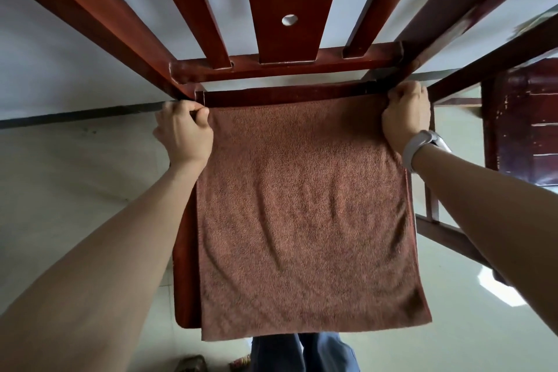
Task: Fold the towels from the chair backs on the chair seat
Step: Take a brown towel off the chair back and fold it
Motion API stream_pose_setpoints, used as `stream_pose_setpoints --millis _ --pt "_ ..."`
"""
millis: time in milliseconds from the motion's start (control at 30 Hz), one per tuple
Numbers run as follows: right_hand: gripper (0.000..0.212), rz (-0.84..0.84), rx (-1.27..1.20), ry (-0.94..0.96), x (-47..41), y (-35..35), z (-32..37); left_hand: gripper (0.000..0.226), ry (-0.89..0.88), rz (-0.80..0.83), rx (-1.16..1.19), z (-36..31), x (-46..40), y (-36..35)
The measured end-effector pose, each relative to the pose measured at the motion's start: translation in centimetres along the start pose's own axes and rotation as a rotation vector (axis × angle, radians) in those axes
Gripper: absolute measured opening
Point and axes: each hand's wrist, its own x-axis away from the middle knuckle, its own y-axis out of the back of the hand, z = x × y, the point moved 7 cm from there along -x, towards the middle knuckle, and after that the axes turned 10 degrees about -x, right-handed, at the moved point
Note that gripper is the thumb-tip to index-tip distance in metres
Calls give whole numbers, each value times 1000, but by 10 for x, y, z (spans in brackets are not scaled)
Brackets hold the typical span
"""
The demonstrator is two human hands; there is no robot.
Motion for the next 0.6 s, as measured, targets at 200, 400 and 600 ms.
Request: stream_pose_setpoints --millis 200,400,600 --pt "36 -30 -137 -62 3 20 -9 34 139 -42 130 22 1 14" --pt "43 113 214 532 107 23 13 39 -225 -76 -137 7 81 34" --pt "52 419 576 691 156 -42 -15 54 -634 178 -389 -13 149 -29"
